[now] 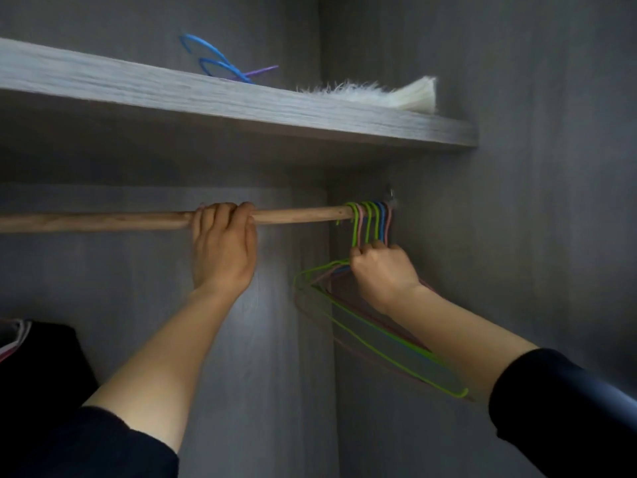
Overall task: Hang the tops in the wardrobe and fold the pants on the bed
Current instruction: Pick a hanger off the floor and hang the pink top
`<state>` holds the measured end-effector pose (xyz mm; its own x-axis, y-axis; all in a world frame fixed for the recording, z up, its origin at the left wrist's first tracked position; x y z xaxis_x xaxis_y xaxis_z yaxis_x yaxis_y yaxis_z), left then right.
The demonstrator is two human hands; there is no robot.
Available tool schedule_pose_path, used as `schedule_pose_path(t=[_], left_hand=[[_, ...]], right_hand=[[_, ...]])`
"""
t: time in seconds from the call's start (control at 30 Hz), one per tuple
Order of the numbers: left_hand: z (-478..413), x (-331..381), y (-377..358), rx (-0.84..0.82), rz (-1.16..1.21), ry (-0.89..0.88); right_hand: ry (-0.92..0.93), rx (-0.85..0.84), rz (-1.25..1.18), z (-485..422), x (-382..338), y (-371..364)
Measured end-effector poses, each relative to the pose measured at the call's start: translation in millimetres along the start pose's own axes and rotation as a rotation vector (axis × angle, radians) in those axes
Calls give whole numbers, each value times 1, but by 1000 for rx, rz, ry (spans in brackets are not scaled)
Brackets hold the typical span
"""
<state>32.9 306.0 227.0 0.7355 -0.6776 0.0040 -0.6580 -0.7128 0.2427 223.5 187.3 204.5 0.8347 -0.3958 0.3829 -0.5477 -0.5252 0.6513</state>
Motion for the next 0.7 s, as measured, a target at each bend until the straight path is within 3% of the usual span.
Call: schedule_pose_path(t=[0.17,0.47,0.7], left_hand=[[1,0,-3,20,-20,3],[0,2,7,-181,-116,-7],[2,6,19,-334,-75,28]], right_hand=[[-53,-68,-177,-5,5,6],[-217,-105,-794,-37,-1,30],[-189,-126,-765,8,-21,29]])
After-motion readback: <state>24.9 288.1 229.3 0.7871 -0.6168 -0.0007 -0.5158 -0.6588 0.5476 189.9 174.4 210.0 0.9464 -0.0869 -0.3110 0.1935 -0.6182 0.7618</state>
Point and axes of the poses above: each hand's wrist, its own z-axis away from the middle knuckle, its own y-axis out of the back of the hand, x = y × z, the point moved 1 cm from there along -z, towards the middle knuckle, and after that the axes turned 5 degrees about -x, right-handed, at the moved point
